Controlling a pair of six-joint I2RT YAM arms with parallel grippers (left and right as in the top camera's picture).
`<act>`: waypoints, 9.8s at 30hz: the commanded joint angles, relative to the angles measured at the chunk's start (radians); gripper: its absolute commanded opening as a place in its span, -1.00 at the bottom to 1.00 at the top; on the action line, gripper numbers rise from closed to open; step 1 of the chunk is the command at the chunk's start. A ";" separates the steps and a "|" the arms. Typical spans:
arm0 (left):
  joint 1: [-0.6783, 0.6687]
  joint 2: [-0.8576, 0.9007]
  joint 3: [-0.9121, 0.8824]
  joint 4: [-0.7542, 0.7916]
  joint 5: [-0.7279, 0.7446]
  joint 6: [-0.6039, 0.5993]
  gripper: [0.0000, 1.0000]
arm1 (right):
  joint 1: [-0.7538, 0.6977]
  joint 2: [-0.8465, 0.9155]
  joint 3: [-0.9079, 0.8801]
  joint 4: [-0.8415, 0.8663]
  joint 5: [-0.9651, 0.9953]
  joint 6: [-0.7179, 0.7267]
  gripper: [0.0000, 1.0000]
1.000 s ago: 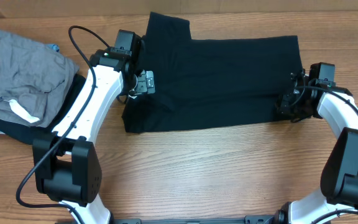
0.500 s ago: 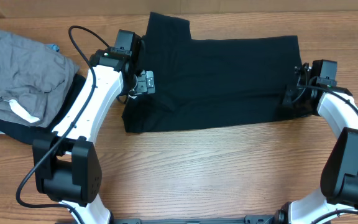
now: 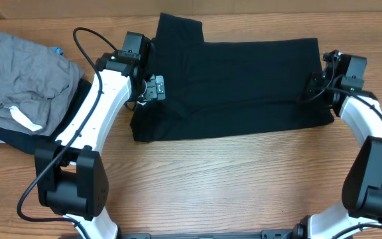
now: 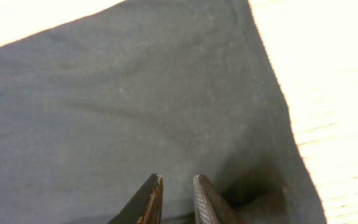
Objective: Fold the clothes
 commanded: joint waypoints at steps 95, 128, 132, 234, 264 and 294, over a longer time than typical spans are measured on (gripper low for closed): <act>0.005 0.008 0.016 0.122 0.083 0.036 0.88 | -0.097 -0.163 0.098 -0.329 0.051 0.211 1.00; -0.316 0.203 -0.036 0.129 -0.053 0.623 -0.03 | -0.097 -0.163 0.098 -0.329 0.051 0.211 1.00; -0.316 0.203 -0.036 0.126 -0.052 0.622 0.00 | -0.097 -0.163 0.098 -0.329 0.051 0.211 1.00; -0.199 0.254 0.115 0.077 -0.021 0.269 -0.39 | -0.097 -0.163 0.098 -0.329 0.051 0.211 1.00; 0.042 0.211 0.239 -0.182 0.060 0.176 -0.92 | -0.097 -0.163 0.098 -0.329 0.051 0.211 1.00; 0.040 0.204 -0.051 0.000 0.032 0.176 -0.86 | -0.097 -0.163 0.098 -0.329 0.051 0.211 1.00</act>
